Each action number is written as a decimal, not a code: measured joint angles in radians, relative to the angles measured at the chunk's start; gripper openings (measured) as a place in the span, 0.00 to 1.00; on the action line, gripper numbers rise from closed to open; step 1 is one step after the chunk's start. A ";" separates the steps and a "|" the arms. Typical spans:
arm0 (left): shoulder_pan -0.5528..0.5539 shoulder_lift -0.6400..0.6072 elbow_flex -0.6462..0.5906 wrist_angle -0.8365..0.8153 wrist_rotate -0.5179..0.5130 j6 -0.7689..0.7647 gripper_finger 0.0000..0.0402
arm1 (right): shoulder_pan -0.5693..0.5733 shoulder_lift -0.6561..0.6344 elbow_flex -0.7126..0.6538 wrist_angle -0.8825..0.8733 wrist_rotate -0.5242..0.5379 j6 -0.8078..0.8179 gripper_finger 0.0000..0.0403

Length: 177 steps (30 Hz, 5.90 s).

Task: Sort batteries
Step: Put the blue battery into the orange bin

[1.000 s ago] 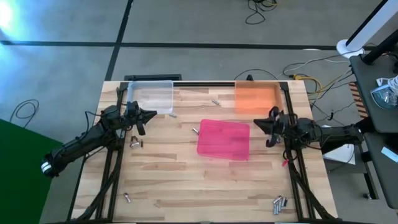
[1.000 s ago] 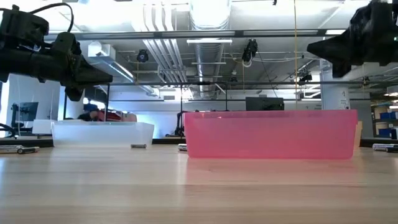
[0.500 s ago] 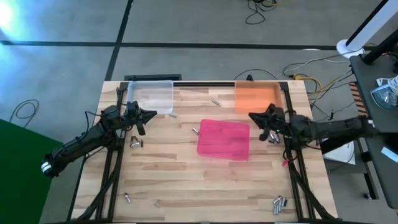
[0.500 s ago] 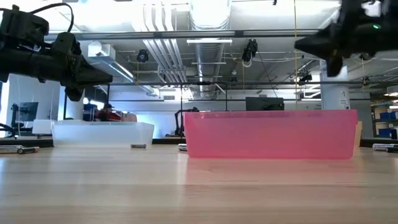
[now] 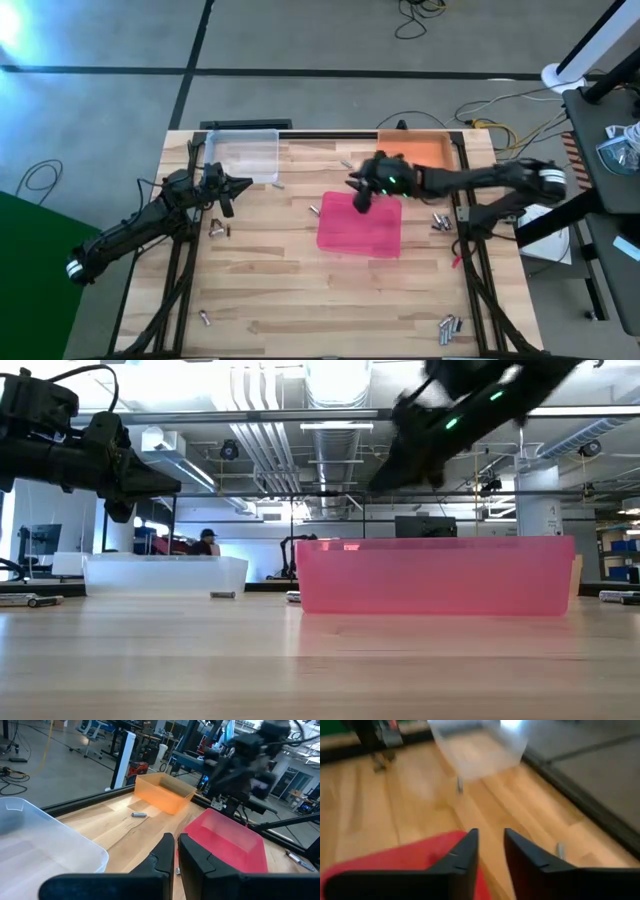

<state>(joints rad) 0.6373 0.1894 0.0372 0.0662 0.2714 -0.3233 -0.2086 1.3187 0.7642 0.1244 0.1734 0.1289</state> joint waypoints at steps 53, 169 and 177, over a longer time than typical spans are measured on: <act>0.001 0.009 0.000 0.080 -0.001 -0.008 0.01 | -0.345 0.725 0.779 -0.815 -0.103 -0.064 0.57; -0.226 1.716 1.311 -1.037 -0.361 0.881 0.38 | -0.080 -0.307 0.135 -0.798 0.090 0.216 0.62; -0.191 1.836 1.427 -1.088 -0.361 0.927 0.38 | -0.054 -0.309 0.081 -0.799 0.090 0.265 0.59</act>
<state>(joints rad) 0.4465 2.0250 1.4642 -1.0219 -0.0891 0.6035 -0.2626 1.0096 0.8451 -0.6750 0.2634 0.3935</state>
